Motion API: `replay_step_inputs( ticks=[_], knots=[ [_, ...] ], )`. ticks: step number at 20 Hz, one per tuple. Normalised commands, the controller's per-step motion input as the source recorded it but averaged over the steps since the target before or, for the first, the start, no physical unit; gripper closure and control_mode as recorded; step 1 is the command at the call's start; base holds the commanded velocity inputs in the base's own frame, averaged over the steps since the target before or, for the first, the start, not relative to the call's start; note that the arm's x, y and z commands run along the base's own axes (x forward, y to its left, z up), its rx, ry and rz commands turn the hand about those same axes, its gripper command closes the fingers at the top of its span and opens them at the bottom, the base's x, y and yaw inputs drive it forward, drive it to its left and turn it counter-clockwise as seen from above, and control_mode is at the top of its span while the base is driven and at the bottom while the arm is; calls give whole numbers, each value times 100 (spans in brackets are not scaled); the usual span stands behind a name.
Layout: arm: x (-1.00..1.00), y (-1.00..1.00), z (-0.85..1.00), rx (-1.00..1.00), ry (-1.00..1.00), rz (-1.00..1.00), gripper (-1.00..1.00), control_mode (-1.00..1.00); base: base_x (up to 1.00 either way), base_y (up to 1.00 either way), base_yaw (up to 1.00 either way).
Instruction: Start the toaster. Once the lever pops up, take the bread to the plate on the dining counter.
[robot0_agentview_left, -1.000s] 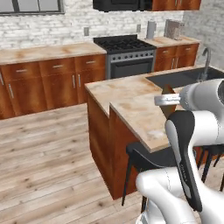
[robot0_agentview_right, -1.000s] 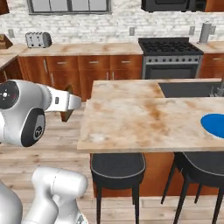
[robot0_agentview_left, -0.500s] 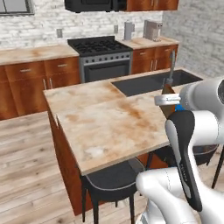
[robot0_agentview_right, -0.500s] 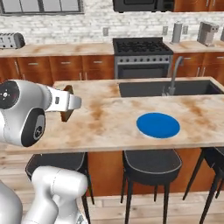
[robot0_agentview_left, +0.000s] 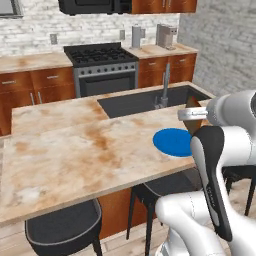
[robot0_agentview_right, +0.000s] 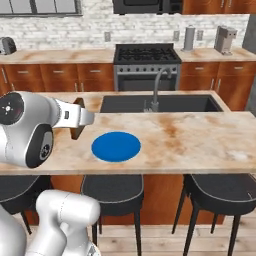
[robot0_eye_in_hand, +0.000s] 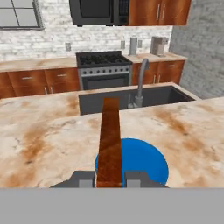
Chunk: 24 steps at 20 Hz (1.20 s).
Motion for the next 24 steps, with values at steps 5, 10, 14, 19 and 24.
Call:
replay_step_inputs(
  ticks=[5, 10, 14, 19, 24],
  knots=[
    [0, 0, 0, 0, 0, 0, 100, 100, 0, -48, 17],
    [0, 0, 0, 0, 0, 0, 100, 100, -4, -2, 8],
    [0, 0, 0, 0, 0, 0, 100, 100, 6, -14, 18],
    [0, 0, 0, 0, 0, 0, 100, 100, 17, -26, 16],
    [3, -10, -3, 0, 0, 3, 100, -100, 15, -23, 10]
  ],
)
